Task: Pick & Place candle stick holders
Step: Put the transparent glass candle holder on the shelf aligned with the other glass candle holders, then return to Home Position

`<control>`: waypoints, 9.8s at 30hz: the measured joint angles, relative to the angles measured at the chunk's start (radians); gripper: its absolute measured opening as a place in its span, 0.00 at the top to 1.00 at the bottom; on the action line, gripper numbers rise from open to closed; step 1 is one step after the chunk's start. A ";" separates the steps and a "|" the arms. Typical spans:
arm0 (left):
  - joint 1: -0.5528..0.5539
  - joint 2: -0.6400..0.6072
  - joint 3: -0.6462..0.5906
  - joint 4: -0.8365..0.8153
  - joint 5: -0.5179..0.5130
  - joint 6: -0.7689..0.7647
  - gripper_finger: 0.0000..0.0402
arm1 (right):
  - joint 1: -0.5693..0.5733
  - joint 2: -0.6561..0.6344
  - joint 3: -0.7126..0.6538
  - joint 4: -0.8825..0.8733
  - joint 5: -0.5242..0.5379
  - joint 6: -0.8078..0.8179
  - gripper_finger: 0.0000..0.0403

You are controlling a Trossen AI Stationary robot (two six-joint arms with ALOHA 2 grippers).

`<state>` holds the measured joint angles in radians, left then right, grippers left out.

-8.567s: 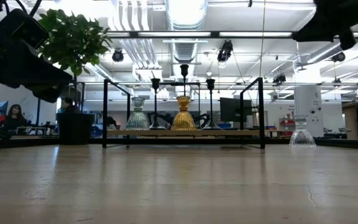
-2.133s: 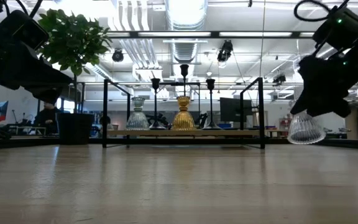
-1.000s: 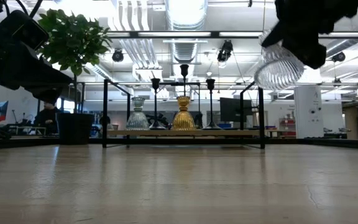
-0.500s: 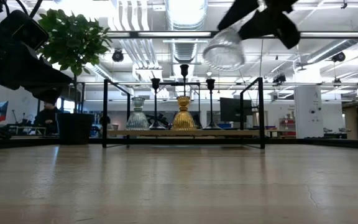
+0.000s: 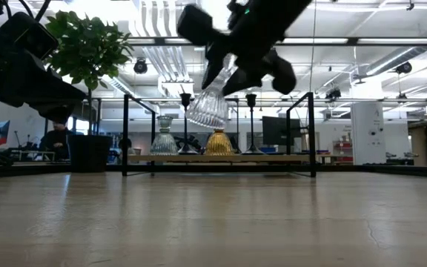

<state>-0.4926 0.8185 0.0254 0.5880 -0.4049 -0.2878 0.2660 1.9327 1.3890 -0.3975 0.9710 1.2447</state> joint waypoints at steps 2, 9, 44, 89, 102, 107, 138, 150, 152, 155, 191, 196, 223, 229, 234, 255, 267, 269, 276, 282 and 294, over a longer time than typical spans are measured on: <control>0.000 0.000 0.000 0.000 0.000 0.000 0.96 | -0.027 0.030 0.063 -0.097 0.001 0.032 0.69; 0.000 0.000 0.000 -0.001 0.000 0.000 0.96 | -0.044 0.083 0.221 -0.381 0.032 0.146 0.69; 0.000 0.000 0.000 -0.005 0.000 0.000 0.96 | -0.224 0.078 0.111 -0.669 0.068 0.531 0.69; 0.000 0.000 0.000 -0.005 0.000 0.000 0.96 | -0.350 0.078 0.056 -0.589 0.102 0.426 0.69; 0.000 0.000 0.000 -0.005 0.000 0.000 0.96 | -0.372 0.079 0.054 -0.586 0.075 0.427 0.69; 0.000 0.000 0.000 -0.006 0.000 0.000 0.96 | -0.372 0.079 0.048 -0.580 0.070 0.430 0.69; 0.000 0.000 0.000 -0.005 0.000 0.000 0.96 | -0.371 0.081 0.010 -0.534 0.082 0.321 0.69; 0.000 0.000 0.000 -0.005 0.000 0.000 0.96 | -0.369 0.081 0.007 -0.501 0.088 0.322 0.69; 0.000 0.000 0.000 -0.006 0.000 0.000 0.96 | -0.369 0.081 0.002 -0.501 0.087 0.323 0.69; 0.000 0.000 0.000 -0.006 0.000 0.000 0.96 | -0.369 0.081 0.000 -0.500 0.083 0.324 0.69; 0.000 0.000 0.000 -0.006 0.000 0.000 0.96 | -0.369 0.081 -0.002 -0.485 0.087 0.329 0.32; 0.000 0.000 0.000 -0.005 0.000 0.000 0.96 | -0.369 0.081 -0.002 -0.484 0.086 0.329 0.25; 0.000 0.000 0.000 -0.005 0.000 0.000 0.96 | -0.316 0.071 0.005 -0.460 0.084 0.322 0.26; 0.000 0.000 0.000 -0.006 0.000 0.000 0.96 | -0.295 0.070 0.009 -0.466 0.072 0.316 0.27; 0.000 0.000 0.000 -0.005 0.000 0.000 0.96 | -0.269 0.055 0.009 -0.532 0.040 0.344 0.29; 0.000 0.000 0.000 -0.006 0.000 0.000 0.96 | 0.152 -0.482 0.008 -0.715 0.025 0.015 0.42; 0.000 0.000 0.000 -0.006 0.000 0.000 0.96 | 0.286 -0.788 -0.099 -0.717 -0.220 -0.386 0.71; 0.000 0.000 0.000 -0.006 0.000 0.000 0.96 | 0.302 -0.827 -0.151 -0.714 -0.254 -0.403 0.77; 0.000 0.000 0.000 -0.006 0.000 0.000 0.96 | 0.314 -0.963 -0.381 -0.537 -0.297 -0.514 0.96; 0.000 0.000 0.000 -0.006 0.000 0.000 0.96 | 0.276 -1.074 -0.633 -0.198 -0.349 -0.657 0.98; 0.000 0.000 0.000 -0.006 0.000 0.000 0.96 | -0.164 -1.363 -1.039 0.302 -0.795 -0.953 0.98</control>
<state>-0.4923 0.8185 0.0254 0.5822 -0.4046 -0.2878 0.1022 0.5700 0.3498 -0.0951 0.1756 0.2914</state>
